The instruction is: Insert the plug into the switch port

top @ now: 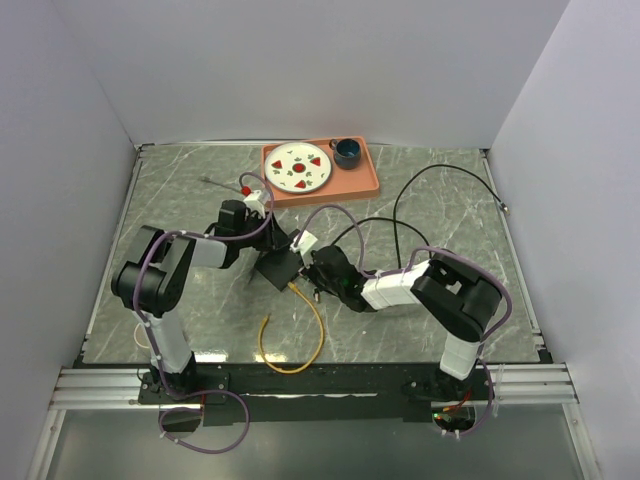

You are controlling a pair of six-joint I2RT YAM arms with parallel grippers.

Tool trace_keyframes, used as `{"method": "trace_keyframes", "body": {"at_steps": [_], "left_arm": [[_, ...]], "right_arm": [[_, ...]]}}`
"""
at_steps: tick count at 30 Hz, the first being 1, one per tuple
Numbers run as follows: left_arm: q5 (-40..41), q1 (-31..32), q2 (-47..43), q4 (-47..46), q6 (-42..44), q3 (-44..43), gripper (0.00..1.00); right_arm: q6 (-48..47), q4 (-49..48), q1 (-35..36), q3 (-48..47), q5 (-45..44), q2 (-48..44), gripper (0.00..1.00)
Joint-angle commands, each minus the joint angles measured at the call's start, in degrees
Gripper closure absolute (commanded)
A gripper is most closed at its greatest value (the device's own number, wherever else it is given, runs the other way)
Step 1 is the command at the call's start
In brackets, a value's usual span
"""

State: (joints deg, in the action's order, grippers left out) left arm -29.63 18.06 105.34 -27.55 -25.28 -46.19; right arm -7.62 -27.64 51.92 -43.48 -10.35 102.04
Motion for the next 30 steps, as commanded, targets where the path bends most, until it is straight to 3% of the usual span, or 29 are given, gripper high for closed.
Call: {"method": "trace_keyframes", "body": {"at_steps": [1, 12, 30], "left_arm": [[-18.3, 9.6, -1.1, 3.7, -6.5, 2.4, 0.67], [-17.9, 11.6, -2.8, 4.9, -7.3, 5.9, 0.68], [-19.7, 14.9, 0.6, 7.7, -5.1, 5.6, 0.67]], "right_arm": [[-1.2, -9.8, 0.6, -5.6, 1.4, 2.6, 1.0], [-0.8, -11.4, -0.7, -7.1, -1.9, 2.8, 1.0], [-1.2, -11.4, -0.9, -7.1, 3.4, 0.4, 1.0]]}}
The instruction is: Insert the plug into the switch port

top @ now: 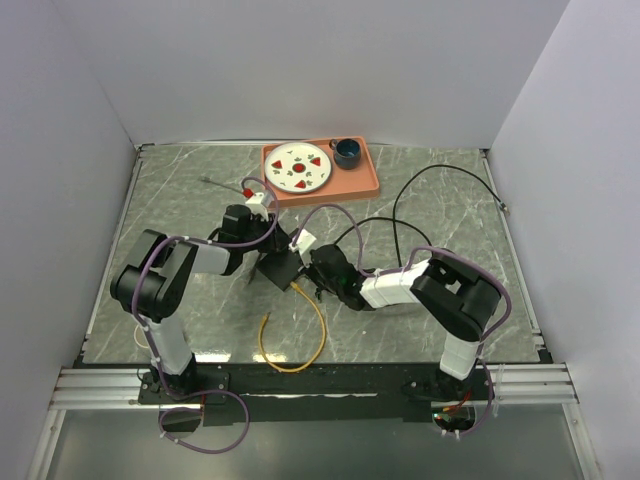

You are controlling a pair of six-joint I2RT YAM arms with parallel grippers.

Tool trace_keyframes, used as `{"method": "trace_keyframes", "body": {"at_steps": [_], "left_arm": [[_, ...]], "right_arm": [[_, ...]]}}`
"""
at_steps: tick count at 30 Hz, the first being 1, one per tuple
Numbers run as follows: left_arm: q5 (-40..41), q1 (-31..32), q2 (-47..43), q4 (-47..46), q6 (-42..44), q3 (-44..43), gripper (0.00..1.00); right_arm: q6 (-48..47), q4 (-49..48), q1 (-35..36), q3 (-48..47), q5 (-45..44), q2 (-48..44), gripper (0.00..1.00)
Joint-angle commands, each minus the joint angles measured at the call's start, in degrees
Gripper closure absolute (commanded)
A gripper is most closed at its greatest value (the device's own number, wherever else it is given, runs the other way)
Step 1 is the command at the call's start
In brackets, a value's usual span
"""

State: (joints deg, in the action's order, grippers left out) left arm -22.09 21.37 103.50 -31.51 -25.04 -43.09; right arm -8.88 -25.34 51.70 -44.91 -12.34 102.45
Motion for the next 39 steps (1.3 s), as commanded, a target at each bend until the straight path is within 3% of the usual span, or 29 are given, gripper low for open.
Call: {"method": "trace_keyframes", "body": {"at_steps": [1, 8, 12, 22, 31, 39], "left_arm": [[-26.9, 11.6, 2.4, 12.2, -5.3, 2.5, 0.67], [-21.8, 11.1, 1.2, 14.7, -4.5, 1.1, 0.62], [-18.7, 8.7, 0.5, 15.0, -4.9, 1.0, 0.49], [-15.4, 0.9, -1.3, 17.7, -3.8, -0.8, 0.36], [-9.3, -0.1, -6.4, 22.4, -2.4, -5.5, 0.27], [1.5, -0.3, -15.3, 27.0, -0.5, -6.8, 0.22]], "right_arm": [[0.0, -13.0, -0.8, -5.9, 5.7, 0.0, 1.0], [0.7, -8.0, -0.7, -6.1, 7.1, -1.1, 1.0], [2.0, -3.9, -0.7, -4.9, 8.2, -2.0, 1.0], [4.7, 1.3, -0.7, -1.1, 9.4, -4.0, 0.78], [4.8, 5.9, -0.8, -2.6, 8.6, -5.3, 0.58], [5.5, 7.5, -0.7, -1.7, 6.5, -8.7, 0.42]]}}
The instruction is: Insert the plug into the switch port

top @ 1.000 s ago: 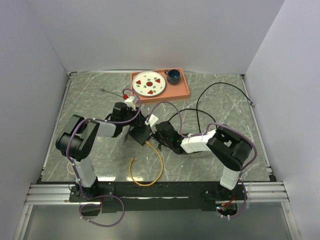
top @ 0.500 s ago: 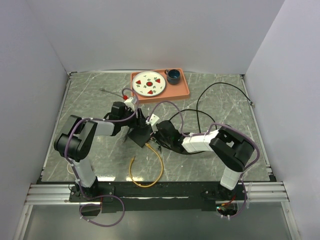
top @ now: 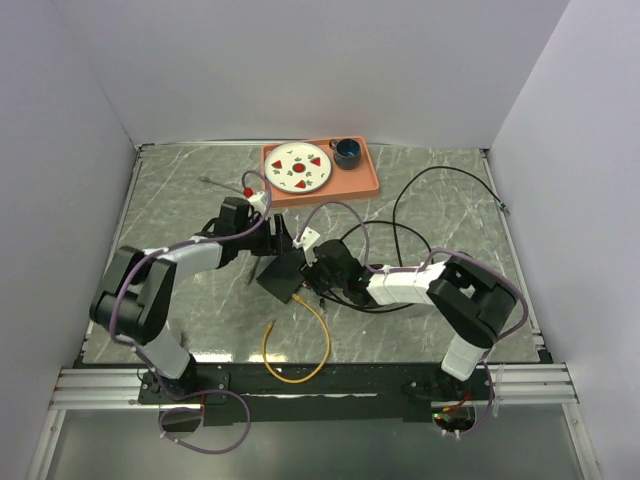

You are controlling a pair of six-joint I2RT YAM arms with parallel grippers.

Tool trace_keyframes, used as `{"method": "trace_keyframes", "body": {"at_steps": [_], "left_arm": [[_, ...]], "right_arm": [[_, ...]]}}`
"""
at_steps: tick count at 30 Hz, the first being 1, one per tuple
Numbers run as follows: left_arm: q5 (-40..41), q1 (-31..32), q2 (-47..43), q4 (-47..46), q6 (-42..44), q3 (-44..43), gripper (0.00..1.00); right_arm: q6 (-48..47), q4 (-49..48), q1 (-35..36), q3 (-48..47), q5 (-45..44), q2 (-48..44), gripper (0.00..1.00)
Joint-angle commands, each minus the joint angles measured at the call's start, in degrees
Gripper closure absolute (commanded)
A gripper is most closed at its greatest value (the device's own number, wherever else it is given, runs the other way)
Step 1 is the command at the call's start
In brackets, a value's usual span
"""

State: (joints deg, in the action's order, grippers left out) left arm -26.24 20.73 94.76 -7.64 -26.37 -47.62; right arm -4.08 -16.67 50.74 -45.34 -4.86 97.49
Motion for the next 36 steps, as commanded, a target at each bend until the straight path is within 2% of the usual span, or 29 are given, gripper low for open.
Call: {"method": "trace_keyframes", "body": {"at_steps": [1, 6, 10, 18, 23, 31, 34, 36], "left_arm": [[7.2, 0.4, -7.5, 3.6, 1.2, -1.9, 0.21], [19.3, 0.4, -11.9, 7.5, 2.2, -0.6, 0.22], [24.7, 0.4, -12.9, 11.9, 1.0, 1.1, 0.25], [26.1, 0.4, -13.7, 12.7, -1.0, 5.9, 0.32], [29.8, 0.5, -13.8, 14.3, -3.6, 6.9, 0.38], [33.2, 0.6, -13.5, 19.5, -4.1, 5.9, 0.4], [33.9, 0.7, -12.8, 21.3, -4.0, 5.1, 0.45], [33.5, 0.9, -12.2, 21.8, -4.1, 5.2, 0.53]], "right_arm": [[0.7, -1.1, 0.2, -1.2, -1.2, -4.2, 0.4], [0.5, -0.5, 0.2, -1.4, -1.6, -5.6, 0.37], [0.4, -0.4, 0.2, -1.4, -2.2, -6.8, 0.34], [-0.1, 0.7, 0.2, -1.9, -2.6, -8.9, 0.3], [-0.4, 1.1, 0.1, -2.1, -2.6, -10.0, 0.29], [-0.6, 1.0, 0.2, -2.2, -2.8, -10.4, 0.27], [-0.7, 1.2, 0.2, -2.5, -2.6, -10.2, 0.27], [-0.7, 1.1, 0.1, -2.6, -2.6, -10.1, 0.27]]}}
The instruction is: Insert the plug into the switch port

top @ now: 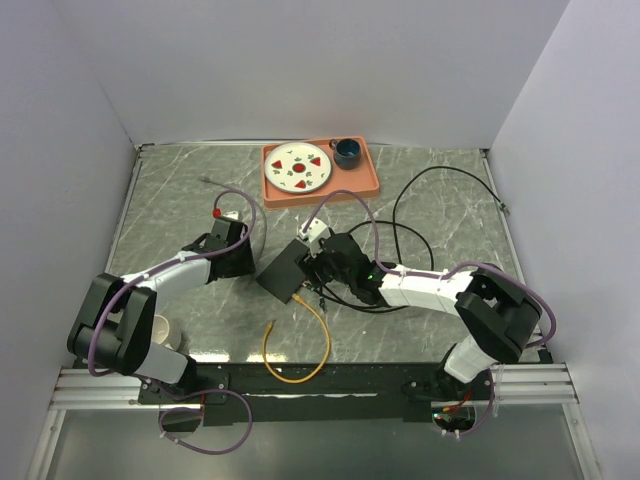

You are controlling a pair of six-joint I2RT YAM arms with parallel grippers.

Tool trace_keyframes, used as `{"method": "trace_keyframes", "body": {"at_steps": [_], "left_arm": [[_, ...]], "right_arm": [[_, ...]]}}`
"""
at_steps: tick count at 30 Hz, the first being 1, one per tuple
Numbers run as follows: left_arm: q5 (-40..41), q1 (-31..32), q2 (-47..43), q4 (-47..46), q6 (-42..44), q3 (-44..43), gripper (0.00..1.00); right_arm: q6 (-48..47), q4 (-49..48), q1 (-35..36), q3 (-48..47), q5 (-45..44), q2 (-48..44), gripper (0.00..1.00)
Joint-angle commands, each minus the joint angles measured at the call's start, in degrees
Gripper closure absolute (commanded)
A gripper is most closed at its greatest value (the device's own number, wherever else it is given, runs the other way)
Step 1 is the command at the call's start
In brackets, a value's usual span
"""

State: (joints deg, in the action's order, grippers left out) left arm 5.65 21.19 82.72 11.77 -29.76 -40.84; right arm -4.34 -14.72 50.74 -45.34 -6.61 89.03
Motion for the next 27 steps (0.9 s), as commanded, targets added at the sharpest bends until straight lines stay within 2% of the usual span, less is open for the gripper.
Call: {"method": "trace_keyframes", "body": {"at_steps": [1, 9, 12, 19, 24, 27], "left_arm": [[1.6, 0.5, 0.0, 2.5, -0.7, -1.6, 0.54], [1.7, 3.6, 2.8, 4.0, -1.4, -2.0, 0.59], [1.6, 4.7, 4.2, 4.1, -2.1, -2.1, 0.65], [1.1, 5.1, 5.9, 4.2, -2.1, -2.9, 0.99], [4.9, 3.0, 2.0, 7.2, -0.6, -7.6, 0.99], [6.5, 1.9, -3.8, 8.8, 0.4, -13.1, 0.99]], "right_arm": [[-0.4, -0.9, 0.1, -2.6, -0.9, -1.6, 0.27], [-0.8, -0.2, 0.1, -3.6, -1.1, -1.4, 0.26], [-1.0, 0.0, 0.2, -3.9, -1.5, -1.4, 0.26], [-1.0, 0.0, 0.2, -3.1, -1.8, -2.5, 0.26], [-1.0, -0.1, 0.1, -1.5, -2.8, -4.8, 0.26], [-1.0, -0.6, 0.1, 0.3, -4.5, -7.7, 0.25]]}}
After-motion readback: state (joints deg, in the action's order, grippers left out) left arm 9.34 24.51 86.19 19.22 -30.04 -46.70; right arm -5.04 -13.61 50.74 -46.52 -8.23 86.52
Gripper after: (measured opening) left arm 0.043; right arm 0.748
